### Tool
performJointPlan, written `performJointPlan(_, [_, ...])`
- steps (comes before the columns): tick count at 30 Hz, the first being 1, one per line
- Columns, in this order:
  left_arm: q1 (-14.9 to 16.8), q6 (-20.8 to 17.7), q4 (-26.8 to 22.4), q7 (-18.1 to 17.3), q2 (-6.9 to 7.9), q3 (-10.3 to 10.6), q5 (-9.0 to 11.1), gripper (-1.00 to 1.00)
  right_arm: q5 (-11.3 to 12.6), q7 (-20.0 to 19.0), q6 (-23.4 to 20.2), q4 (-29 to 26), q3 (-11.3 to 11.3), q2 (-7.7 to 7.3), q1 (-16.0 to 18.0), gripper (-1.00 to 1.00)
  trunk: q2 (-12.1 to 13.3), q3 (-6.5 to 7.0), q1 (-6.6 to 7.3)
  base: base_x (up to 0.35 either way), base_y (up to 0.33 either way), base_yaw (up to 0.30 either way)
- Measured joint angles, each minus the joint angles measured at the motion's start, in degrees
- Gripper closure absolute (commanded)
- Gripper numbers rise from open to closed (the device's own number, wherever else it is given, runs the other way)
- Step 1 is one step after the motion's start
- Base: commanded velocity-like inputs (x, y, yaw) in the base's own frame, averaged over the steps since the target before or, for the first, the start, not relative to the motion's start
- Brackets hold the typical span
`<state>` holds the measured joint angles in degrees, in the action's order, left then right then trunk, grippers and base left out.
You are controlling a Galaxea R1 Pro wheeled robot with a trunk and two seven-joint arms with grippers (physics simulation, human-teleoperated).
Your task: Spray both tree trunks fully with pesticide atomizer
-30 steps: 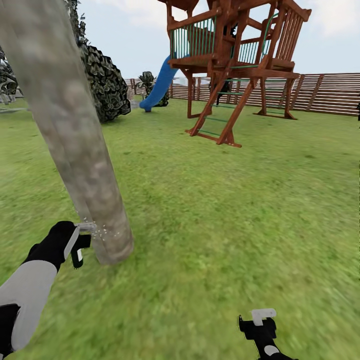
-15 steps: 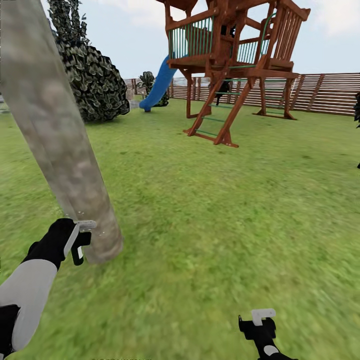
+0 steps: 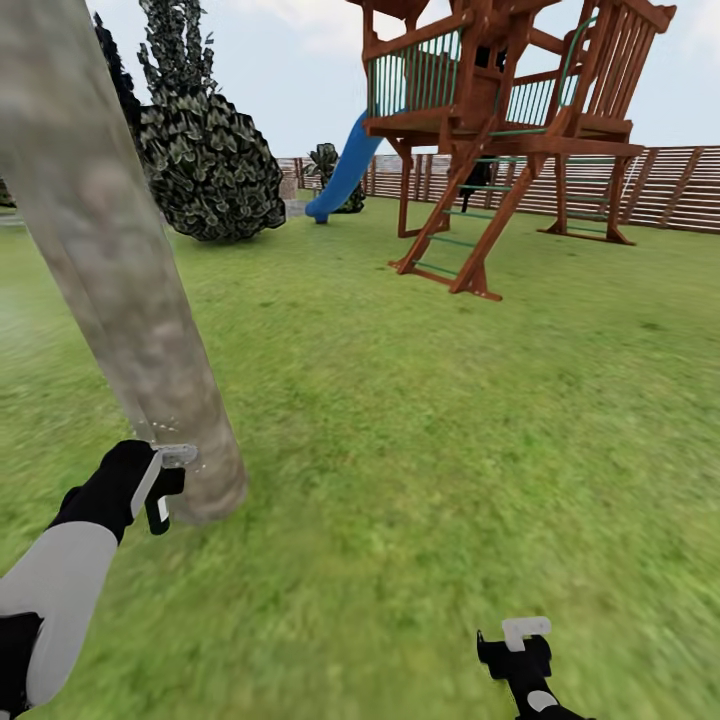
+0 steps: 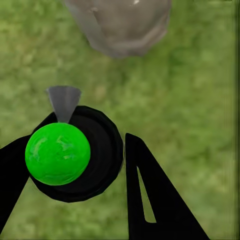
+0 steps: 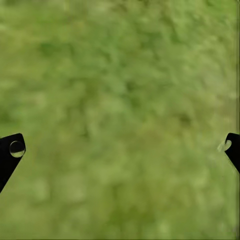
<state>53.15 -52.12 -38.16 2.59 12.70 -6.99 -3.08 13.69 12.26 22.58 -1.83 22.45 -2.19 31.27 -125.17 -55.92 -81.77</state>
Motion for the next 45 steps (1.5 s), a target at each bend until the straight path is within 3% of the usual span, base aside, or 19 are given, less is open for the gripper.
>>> performJointPlan(7, [-0.4, 0.0, 0.1, 0.1, 0.08, 0.1, -0.1, 1.0, 0.0, 0.0, 0.0, 0.0, 0.0, 0.0, 0.0, -1.0, 0.0, 0.0, -0.02, 0.105, -0.244, 0.039])
performJointPlan(18, [-0.7, 0.4, 0.7, 0.3, 0.59, 0.0, -0.2, 1.0, 0.1, 0.0, 0.0, 0.0, 0.0, 0.1, 0.0, -1.0, 0.0, 0.0, -0.01, 0.071, -0.266, 0.261])
performJointPlan(34, [-0.7, 0.6, 0.3, 0.5, 0.75, -0.5, -0.3, 1.0, 0.1, 0.0, 0.0, 0.0, 0.0, 0.05, 0.0, -1.0, 0.0, 0.0, -0.02, 0.152, -0.223, 0.063])
performJointPlan(41, [-3.0, 0.8, 0.7, 0.7, 2.74, -0.7, -0.5, 1.0, 0.0, 0.0, 0.0, 0.0, 0.0, 0.02, 0.0, -1.0, 0.0, 0.0, -0.03, 0.0, -0.276, 0.275])
performJointPlan(45, [-4.0, 1.1, 0.8, 0.8, 2.61, -0.6, 0.0, 1.0, 0.0, 0.0, 0.0, 0.0, 0.0, 0.03, 0.0, -1.0, 0.0, 0.0, -0.01, 0.08, -0.271, 0.275])
